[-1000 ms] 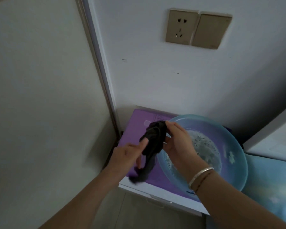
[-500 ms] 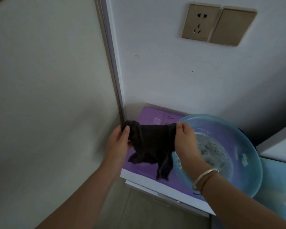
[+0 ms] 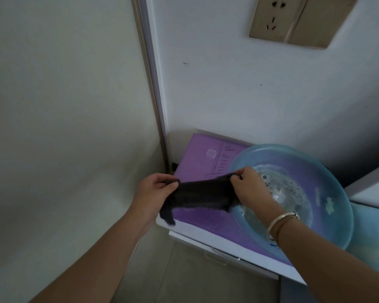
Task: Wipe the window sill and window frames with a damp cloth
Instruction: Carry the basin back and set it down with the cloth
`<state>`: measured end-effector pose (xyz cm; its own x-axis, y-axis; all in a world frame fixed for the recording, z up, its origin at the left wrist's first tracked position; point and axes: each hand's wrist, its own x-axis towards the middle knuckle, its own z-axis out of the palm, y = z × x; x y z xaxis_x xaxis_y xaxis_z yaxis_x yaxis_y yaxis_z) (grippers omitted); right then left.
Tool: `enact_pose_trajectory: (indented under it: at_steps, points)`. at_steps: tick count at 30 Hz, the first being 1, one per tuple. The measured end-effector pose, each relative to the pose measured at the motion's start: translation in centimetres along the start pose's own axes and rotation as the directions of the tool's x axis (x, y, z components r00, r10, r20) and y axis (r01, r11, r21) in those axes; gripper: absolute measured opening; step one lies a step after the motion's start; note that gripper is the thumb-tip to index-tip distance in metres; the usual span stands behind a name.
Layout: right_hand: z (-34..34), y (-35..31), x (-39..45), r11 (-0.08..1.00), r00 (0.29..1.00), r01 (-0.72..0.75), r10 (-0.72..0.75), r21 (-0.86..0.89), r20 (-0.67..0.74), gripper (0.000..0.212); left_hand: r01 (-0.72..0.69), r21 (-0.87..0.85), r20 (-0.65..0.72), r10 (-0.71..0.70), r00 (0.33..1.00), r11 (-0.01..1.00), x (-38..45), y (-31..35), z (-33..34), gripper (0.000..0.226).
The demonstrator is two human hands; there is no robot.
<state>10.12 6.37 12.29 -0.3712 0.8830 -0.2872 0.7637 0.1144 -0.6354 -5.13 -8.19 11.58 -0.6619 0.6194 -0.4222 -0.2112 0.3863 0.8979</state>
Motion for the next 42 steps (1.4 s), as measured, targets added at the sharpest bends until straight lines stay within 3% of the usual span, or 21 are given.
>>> enact_pose_trajectory:
  at_steps: [3, 5, 6, 8, 10, 12, 16, 19, 22, 24, 26, 28, 30, 31, 33, 34, 35, 37, 38, 40, 42]
  points:
    - [-0.3, 0.4, 0.8, 0.994, 0.996, -0.084, 0.083, -0.063, -0.03, 0.033, -0.141, 0.412, -0.105, 0.201, 0.974, 0.9, -0.2, 0.3, -0.2, 0.009]
    - [-0.7, 0.8, 1.4, 0.984, 0.985, -0.164, 0.167, 0.076, -0.032, 0.034, -0.173, 0.58, -0.148, 0.312, 0.938, 0.796, 0.0, 0.2, -0.8, 0.013]
    - [-1.0, 0.9, 1.6, 0.943, 0.972, -0.226, 0.233, 0.242, 0.001, 0.031, -0.168, 0.616, -0.17, 0.338, 0.926, 0.769, 0.2, 0.1, -1.2, 0.016]
    - [-1.6, 0.9, 1.4, 0.703, 0.923, -0.37, 0.35, 0.607, 0.157, 0.022, -0.139, 0.652, -0.199, 0.345, 0.917, 0.746, 0.9, 0.0, -2.1, 0.016]
    - [-2.1, 1.3, 1.4, 0.553, 0.902, -0.4, 0.378, 0.731, 0.209, 0.018, -0.106, 0.61, -0.254, 0.32, 0.913, 0.786, 1.6, 0.1, -2.7, 0.015]
    - [-2.1, 1.6, 1.7, 0.545, 0.9, -0.392, 0.394, 0.741, 0.186, 0.014, -0.055, 0.455, -0.343, 0.231, 0.911, 0.889, 2.0, 0.4, -2.9, 0.014]
    - [-1.5, 1.9, 2.2, 0.699, 0.926, -0.319, 0.375, 0.64, 0.052, 0.015, -0.005, 0.278, -0.396, 0.119, 0.91, 0.961, 2.0, 0.9, -2.8, 0.012]
    - [-2.2, 1.6, 2.2, 0.82, 0.977, -0.149, 0.206, 0.552, -0.044, 0.041, -0.008, 0.205, -0.364, 0.084, 0.928, 0.979, 2.3, 0.9, -2.9, 0.01]
    - [-3.2, 0.9, 1.8, 0.852, 0.998, -0.054, 0.06, 0.52, 0.005, 0.053, 0.011, 0.052, -0.303, 0.005, 0.953, 0.999, 2.6, 1.2, -3.1, 0.013]
    - [-3.9, 0.4, 1.8, 0.897, 1.0, -0.011, 0.0, 0.441, 0.025, 0.049, 0.018, -0.098, -0.217, -0.039, 0.975, 0.995, 2.5, 1.8, -3.3, 0.014]
    - [-4.4, 0.4, 2.0, 0.959, 0.995, 0.055, -0.075, 0.28, 0.062, 0.043, 0.037, -0.174, -0.038, -0.044, 0.998, 0.984, 2.1, 2.7, -3.3, 0.016]
    - [-4.9, 0.5, 2.0, 0.988, 0.976, 0.152, -0.154, 0.023, 0.155, 0.045, 0.03, -0.059, 0.138, -0.022, 0.99, 0.998, 1.9, 3.5, -3.5, 0.022]
    - [-5.3, 0.8, 2.0, 0.948, 0.957, 0.226, -0.172, -0.226, 0.233, 0.05, -0.035, 0.255, 0.258, -0.033, 0.965, 0.966, 1.7, 4.4, -3.6, 0.036]
    - [-5.5, 0.8, 1.9, 0.906, 0.952, 0.272, -0.203, -0.326, 0.23, 0.048, -0.109, 0.46, 0.275, -0.025, 0.961, 0.881, 1.7, 4.7, -3.4, 0.039]
    - [-5.9, 0.4, 1.8, 0.811, 0.943, 0.333, -0.29, -0.482, 0.163, 0.038, -0.271, 0.763, 0.262, 0.103, 0.96, 0.588, 1.8, 5.3, -3.0, 0.034]
    - [-6.1, 0.1, 2.0, 0.789, 0.939, 0.333, -0.328, -0.516, 0.104, 0.031, -0.308, 0.816, 0.244, 0.192, 0.951, 0.489, 1.9, 5.7, -3.0, 0.027]
    - [-6.4, -0.2, 2.1, 0.793, 0.933, 0.325, -0.358, -0.515, 0.037, 0.024, -0.333, 0.823, 0.219, 0.283, 0.934, 0.46, 2.1, 6.1, -3.2, 0.02]
    - [-7.0, -0.5, 2.6, 0.848, 0.922, 0.306, -0.377, -0.432, -0.087, 0.008, -0.339, 0.772, 0.152, 0.362, 0.92, 0.538, 3.1, 6.6, -3.8, 0.009]
    - [-7.3, -0.6, 2.9, 0.879, 0.923, 0.299, -0.366, -0.371, -0.122, 0.012, -0.319, 0.723, 0.113, 0.351, 0.929, 0.612, 3.4, 6.8, -3.9, 0.01]
    - [-7.9, -0.5, 3.2, 0.941, 0.943, 0.291, -0.313, -0.173, -0.115, 0.023, -0.259, 0.546, 0.035, 0.287, 0.957, 0.797, 3.5, 7.4, -4.0, 0.016]
    - [-8.2, -0.8, 3.1, 0.964, 0.972, 0.237, -0.233, 0.123, -0.043, 0.013, -0.185, 0.317, 0.003, 0.194, 0.981, 0.93, 2.9, 7.7, -4.1, 0.025]
